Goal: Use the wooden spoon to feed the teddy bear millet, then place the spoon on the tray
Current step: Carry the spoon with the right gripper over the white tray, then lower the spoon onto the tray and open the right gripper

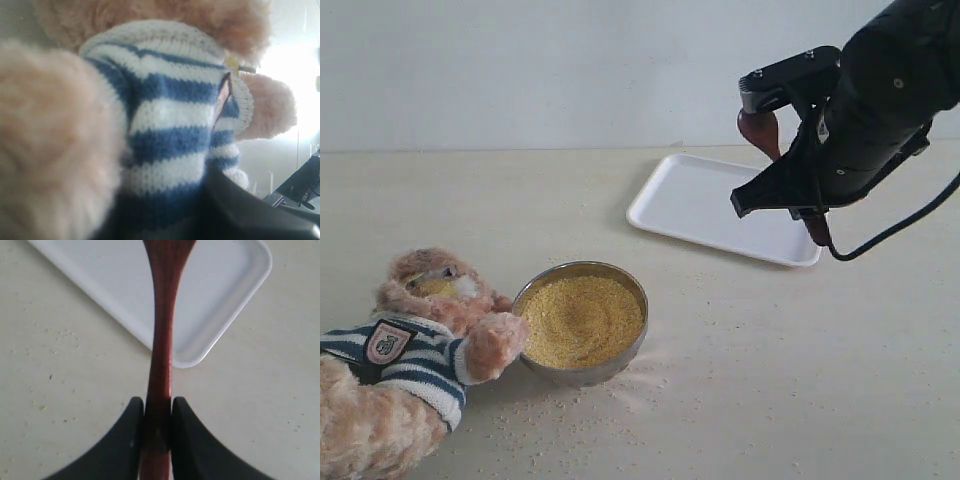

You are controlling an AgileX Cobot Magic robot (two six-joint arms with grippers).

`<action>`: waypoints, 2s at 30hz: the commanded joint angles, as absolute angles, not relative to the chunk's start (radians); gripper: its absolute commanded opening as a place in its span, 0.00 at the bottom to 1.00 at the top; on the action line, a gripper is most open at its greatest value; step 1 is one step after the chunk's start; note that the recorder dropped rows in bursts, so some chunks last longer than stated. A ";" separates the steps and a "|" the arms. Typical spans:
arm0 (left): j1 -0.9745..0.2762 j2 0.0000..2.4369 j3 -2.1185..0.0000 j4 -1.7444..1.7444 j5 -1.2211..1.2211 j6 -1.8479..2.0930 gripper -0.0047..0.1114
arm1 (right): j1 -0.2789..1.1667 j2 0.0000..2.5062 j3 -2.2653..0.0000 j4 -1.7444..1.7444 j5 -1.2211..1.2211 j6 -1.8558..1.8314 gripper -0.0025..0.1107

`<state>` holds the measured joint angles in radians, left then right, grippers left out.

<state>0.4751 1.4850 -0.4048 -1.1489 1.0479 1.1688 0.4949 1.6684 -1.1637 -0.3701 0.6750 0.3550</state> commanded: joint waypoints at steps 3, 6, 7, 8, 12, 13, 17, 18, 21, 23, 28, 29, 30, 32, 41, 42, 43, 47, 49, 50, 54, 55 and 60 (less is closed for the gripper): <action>0.477 1.477 -0.408 -1.162 1.069 1.174 0.08 | 0.412 1.767 -1.205 -0.291 0.552 0.359 0.03; 0.477 1.477 -0.408 -1.162 1.069 1.174 0.08 | 0.408 1.840 -1.287 -0.298 0.575 0.348 0.03; 0.477 1.477 -0.408 -1.162 1.069 1.174 0.08 | 0.408 1.868 -1.326 -0.297 0.594 0.338 0.03; 0.477 1.477 -0.408 -1.162 1.069 1.174 0.08 | 0.408 1.891 -1.366 -0.292 0.612 0.329 0.03; 0.477 1.477 -0.408 -1.162 1.069 1.174 0.08 | 0.408 2.005 -1.512 -0.273 0.708 0.289 0.03; 0.477 1.477 -0.408 -1.162 1.069 1.174 0.08 | 0.406 2.029 -1.537 -0.273 0.725 0.280 0.03; 0.477 1.477 -0.408 -1.162 1.069 1.174 0.08 | 0.386 2.099 -1.631 -0.226 0.753 0.260 0.03; 0.477 1.477 -0.408 -1.162 1.069 1.174 0.08 | 0.374 2.117 -1.649 -0.181 0.753 0.236 0.03; 0.477 1.477 -0.408 -1.162 1.069 1.174 0.08 | 0.336 2.152 -1.694 -0.054 0.753 0.173 0.03; 0.477 1.477 -0.408 -1.162 1.069 1.174 0.08 | 0.318 2.170 -1.707 0.005 0.750 0.151 0.03; 0.477 1.477 -0.408 -1.162 1.069 1.174 0.08 | 0.288 2.205 -1.721 0.058 0.760 0.110 0.03; 0.477 1.477 -0.408 -1.162 1.069 1.174 0.08 | 0.288 2.209 -1.721 0.058 0.760 0.089 0.03; 0.477 1.477 -0.408 -1.162 1.069 1.174 0.08 | 0.288 2.218 -1.721 0.058 0.760 0.084 0.03; 0.477 1.477 -0.408 -1.162 1.069 1.174 0.08 | 0.288 2.228 -1.721 0.058 0.756 0.084 0.03; 0.477 1.477 -0.408 -1.162 1.069 1.174 0.08 | 0.288 2.261 -1.728 0.054 0.695 0.078 0.03; 0.477 1.477 -0.408 -1.162 1.069 1.174 0.08 | 0.288 2.266 -1.728 0.054 0.688 0.076 0.03; 0.477 1.477 -0.408 -1.162 1.069 1.174 0.08 | 0.288 2.266 -1.728 0.054 0.680 0.076 0.03; 0.477 1.477 -0.408 -1.162 1.069 1.174 0.08 | 0.288 2.277 -1.728 0.059 0.670 0.079 0.03; 0.477 1.477 -0.408 -1.162 1.069 1.174 0.08 | 0.288 2.281 -1.728 0.059 0.674 0.079 0.03; 0.477 1.477 -0.408 -1.162 1.069 1.174 0.08 | 0.288 2.283 -1.728 0.059 0.674 0.077 0.03; 0.477 1.477 -0.408 -1.162 1.069 1.174 0.08 | 0.288 2.290 -1.728 0.059 0.682 0.077 0.03; 0.477 1.477 -0.408 -1.162 1.069 1.174 0.08 | 0.288 2.292 -1.728 0.059 0.683 0.077 0.03; 0.477 1.477 -0.408 -1.162 1.069 1.174 0.08 | 0.288 2.294 -1.728 0.063 0.700 0.042 0.03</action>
<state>0.4751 1.4850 -0.4048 -1.1489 1.0479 1.1688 0.2928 2.2957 -1.7217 0.0612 0.6915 0.0702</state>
